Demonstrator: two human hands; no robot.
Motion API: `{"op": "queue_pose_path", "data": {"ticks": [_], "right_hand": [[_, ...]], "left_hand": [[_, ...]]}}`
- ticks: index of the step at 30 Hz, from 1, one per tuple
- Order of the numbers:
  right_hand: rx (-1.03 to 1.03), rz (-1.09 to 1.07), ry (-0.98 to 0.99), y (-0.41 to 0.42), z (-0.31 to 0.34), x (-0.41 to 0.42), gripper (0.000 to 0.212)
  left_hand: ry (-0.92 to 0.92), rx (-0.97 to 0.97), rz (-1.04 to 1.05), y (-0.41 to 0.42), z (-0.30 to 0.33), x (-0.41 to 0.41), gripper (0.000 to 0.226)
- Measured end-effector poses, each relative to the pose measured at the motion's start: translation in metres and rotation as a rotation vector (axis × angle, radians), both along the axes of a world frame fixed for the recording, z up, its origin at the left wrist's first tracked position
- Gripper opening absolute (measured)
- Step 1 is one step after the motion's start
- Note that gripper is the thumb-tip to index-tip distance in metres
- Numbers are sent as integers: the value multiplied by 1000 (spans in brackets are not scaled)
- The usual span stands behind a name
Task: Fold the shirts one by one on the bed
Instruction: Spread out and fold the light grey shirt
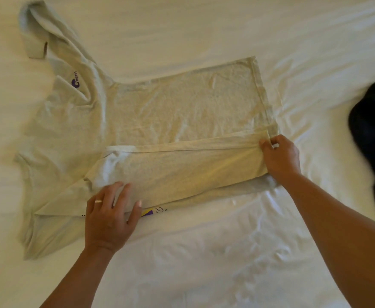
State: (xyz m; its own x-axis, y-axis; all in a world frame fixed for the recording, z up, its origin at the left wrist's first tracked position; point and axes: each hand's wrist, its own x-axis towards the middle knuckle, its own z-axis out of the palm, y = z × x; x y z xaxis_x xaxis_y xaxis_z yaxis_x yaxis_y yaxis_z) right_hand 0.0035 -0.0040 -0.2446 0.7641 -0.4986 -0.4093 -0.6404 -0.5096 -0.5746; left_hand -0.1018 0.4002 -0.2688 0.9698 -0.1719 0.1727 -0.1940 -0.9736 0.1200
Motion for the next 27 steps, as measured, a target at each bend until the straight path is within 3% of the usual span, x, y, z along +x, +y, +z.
{"op": "queue_pose_path", "data": {"ticks": [8, 11, 13, 15, 19, 21, 27], "right_hand": [[-61, 76, 59, -15, -12, -3, 29], [-316, 149, 62, -8, -18, -7, 28], [-497, 227, -41, 9, -21, -11, 32], [-539, 349, -116, 37, -18, -16, 44], [-382, 827, 24, 98, -25, -32, 63], [-382, 963, 36, 104, -38, -41, 66], [-512, 752, 205, 41, -45, -52, 71]], "left_hand": [[371, 152, 113, -5, -22, 25, 88], [361, 192, 91, -5, -31, 20, 94], [351, 200, 101, -6, -35, 18, 95], [346, 194, 111, -9, -37, 18, 95], [348, 186, 120, -10, -40, 17, 95], [359, 180, 137, -10, -42, 17, 96], [393, 64, 188, -15, -39, 19, 90]]}}
